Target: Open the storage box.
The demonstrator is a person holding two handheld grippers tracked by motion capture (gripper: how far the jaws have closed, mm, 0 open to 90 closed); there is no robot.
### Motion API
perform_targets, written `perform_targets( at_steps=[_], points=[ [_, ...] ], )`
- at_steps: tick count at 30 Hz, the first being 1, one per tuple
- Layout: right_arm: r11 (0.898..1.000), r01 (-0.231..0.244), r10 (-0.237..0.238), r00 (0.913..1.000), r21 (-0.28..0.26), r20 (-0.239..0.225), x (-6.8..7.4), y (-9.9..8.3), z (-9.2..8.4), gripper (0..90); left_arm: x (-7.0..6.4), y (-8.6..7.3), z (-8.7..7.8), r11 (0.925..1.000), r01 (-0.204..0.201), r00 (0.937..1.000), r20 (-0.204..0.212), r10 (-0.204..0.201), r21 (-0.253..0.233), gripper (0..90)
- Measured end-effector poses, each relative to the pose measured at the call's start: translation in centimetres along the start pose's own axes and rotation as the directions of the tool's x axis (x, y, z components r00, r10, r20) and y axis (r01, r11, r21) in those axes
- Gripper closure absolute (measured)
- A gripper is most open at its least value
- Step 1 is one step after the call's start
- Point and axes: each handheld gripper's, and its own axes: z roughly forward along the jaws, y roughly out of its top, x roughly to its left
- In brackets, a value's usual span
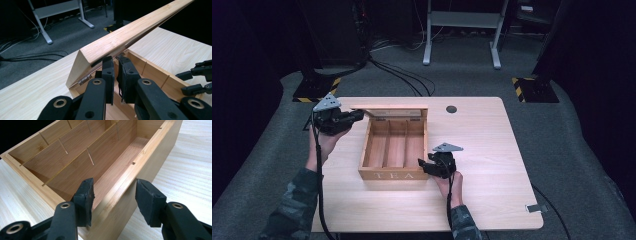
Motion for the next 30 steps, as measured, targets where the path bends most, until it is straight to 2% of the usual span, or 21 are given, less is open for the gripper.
perform_targets(
  at_steps=[30],
  points=[
    [1.0, 0.001, -0.001, 1.0, 0.0, -0.002, 0.01, 0.02, 0.0, 48.8, 0.08, 0.15, 0.11, 1.0, -0.001, 1.0, -0.002, 0.001, -0.003, 82.9]
  ],
)
